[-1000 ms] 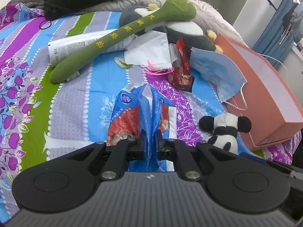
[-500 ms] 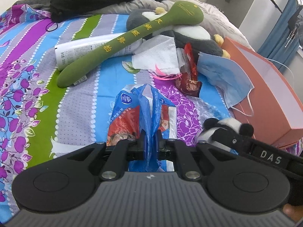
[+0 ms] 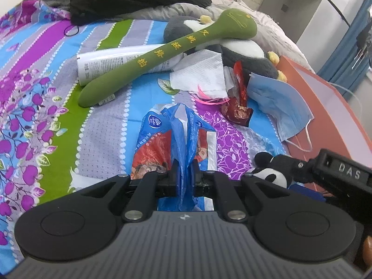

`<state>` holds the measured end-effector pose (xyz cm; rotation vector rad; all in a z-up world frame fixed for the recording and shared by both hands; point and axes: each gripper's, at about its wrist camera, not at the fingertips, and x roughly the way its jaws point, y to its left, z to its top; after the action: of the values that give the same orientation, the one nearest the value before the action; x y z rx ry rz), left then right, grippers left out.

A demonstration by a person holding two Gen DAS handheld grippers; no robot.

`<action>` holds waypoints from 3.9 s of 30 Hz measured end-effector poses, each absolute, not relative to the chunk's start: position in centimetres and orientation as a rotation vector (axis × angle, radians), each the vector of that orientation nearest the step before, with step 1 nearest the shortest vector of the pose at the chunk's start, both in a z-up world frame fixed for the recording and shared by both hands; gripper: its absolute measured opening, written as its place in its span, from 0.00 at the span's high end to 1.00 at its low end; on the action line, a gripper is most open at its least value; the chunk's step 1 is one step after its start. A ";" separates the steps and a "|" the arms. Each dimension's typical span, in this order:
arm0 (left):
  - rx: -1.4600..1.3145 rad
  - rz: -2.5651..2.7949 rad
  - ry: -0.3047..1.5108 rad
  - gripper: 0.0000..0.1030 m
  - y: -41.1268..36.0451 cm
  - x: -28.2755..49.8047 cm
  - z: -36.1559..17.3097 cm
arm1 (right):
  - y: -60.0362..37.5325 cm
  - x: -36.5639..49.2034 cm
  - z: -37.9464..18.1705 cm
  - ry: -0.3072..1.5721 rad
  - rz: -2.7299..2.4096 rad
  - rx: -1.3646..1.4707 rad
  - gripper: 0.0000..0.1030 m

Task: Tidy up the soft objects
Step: 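Close the right gripper on the panda plush and lift it, then carry the blue bag with the left gripper while the right gripper carries the panda to the box, then open both grippers to drop the bag and panda into the box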

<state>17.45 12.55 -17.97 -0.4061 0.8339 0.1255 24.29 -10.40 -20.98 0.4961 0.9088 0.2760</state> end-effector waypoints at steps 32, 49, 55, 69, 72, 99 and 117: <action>-0.367 0.075 0.746 0.90 10.5 13.6 -12.4 | -10.7 20.4 -16.6 0.773 0.352 0.209 0.47; -0.336 0.026 0.672 0.90 8.0 8.7 -6.8 | -12.7 14.9 -10.7 0.660 0.420 0.131 0.47; -0.312 -0.017 0.662 0.90 6.1 8.0 -5.5 | -14.5 13.8 -9.3 0.633 0.405 0.132 0.47; -0.256 -0.209 0.684 0.90 -1.7 10.5 -5.4 | -21.1 11.6 -9.1 0.623 0.283 0.117 0.47; -0.243 -0.240 0.688 0.90 -2.9 11.8 -5.4 | -22.4 11.7 -9.4 0.628 0.255 0.131 0.47; -0.266 -0.385 0.982 0.90 -11.3 36.2 -6.7 | -30.2 31.8 -10.5 0.826 0.107 0.122 0.46; -0.219 -0.325 0.997 0.79 -11.7 38.1 -7.8 | -30.4 32.2 -10.7 0.837 0.147 0.124 0.44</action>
<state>38.10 -11.72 -7.76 -0.2189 0.9966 -0.3245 32.21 -30.39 -10.68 0.1238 0.8369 0.1467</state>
